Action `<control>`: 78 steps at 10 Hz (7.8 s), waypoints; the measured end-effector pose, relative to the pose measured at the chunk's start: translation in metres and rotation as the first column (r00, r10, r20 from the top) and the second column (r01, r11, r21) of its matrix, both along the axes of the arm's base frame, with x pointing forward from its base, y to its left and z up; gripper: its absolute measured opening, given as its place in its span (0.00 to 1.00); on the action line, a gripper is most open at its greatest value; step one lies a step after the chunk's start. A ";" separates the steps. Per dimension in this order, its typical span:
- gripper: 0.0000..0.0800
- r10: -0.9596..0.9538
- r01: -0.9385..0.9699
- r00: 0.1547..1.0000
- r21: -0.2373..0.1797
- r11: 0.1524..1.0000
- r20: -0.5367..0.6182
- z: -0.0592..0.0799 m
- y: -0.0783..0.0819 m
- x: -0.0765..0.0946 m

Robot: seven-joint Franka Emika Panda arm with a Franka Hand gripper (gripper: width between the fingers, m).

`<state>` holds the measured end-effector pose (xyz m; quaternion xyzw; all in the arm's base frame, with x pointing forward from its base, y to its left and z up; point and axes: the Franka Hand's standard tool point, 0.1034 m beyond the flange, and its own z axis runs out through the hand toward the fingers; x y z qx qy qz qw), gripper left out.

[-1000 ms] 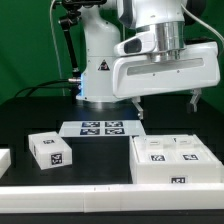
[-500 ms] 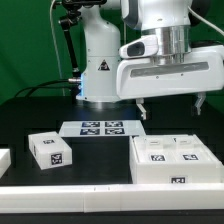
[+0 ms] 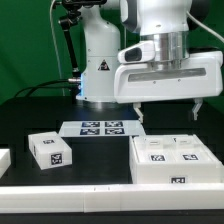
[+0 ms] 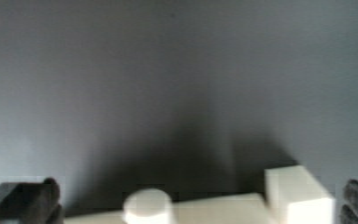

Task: Assemble cabinet

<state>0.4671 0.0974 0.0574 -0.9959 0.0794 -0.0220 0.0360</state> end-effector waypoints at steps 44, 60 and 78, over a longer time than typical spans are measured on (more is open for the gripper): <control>0.00 0.187 -0.187 0.981 -0.006 0.982 -0.061 0.020 -0.024 0.048; 0.00 0.254 -0.254 0.952 0.025 0.967 -0.172 0.058 -0.030 0.067; 1.00 0.399 -0.402 0.910 -0.007 0.916 -0.110 0.035 -0.105 0.020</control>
Offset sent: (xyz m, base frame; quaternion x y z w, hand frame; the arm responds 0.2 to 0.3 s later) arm 0.0000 0.0000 0.0000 0.0000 0.0000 0.0000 1.0000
